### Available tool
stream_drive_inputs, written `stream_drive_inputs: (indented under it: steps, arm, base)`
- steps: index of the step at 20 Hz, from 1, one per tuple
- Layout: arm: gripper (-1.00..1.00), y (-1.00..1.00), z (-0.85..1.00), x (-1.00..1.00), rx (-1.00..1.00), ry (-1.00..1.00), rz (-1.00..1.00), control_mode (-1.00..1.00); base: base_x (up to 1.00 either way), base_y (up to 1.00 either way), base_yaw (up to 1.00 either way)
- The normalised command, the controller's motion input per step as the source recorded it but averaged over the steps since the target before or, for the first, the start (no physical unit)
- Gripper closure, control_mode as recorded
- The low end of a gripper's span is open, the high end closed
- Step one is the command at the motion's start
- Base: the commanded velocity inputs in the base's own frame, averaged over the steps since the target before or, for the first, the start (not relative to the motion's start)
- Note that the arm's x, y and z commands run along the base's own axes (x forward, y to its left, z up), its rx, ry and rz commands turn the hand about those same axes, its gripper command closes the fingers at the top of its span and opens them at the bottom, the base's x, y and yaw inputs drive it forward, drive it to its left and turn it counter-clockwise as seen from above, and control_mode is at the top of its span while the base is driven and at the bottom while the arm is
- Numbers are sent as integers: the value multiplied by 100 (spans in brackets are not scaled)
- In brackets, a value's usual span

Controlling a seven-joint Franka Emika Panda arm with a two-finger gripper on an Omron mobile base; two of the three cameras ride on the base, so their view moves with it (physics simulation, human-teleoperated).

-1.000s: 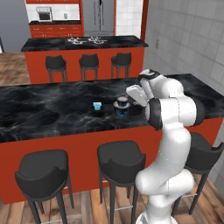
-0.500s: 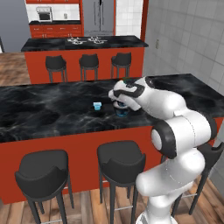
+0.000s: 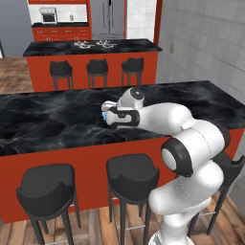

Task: Stack the yogurt containers by placing the smaller containers on top of the larger containers.

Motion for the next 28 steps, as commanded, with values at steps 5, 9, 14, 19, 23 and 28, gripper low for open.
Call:
stream_drive_inputs:
  steps: [5,9,14,19,23,28]
  arm:
    - [-100,8,0,46,-2,22,-2,-100]
    - [-100,0,0,43,-1,27,-1,-100]
    - [-100,0,0,30,-7,23,-2,-100]
    - [-100,0,-2,25,-8,14,0,-100]
    - [-100,0,-19,16,-9,4,0,-100]
    - [-100,-7,-35,1,-4,0,0,-100]
  base:
    - [0,0,0]
    - [0,0,0]
    - [0,0,0]
    - [0,0,0]
    - [0,0,0]
    - [0,0,0]
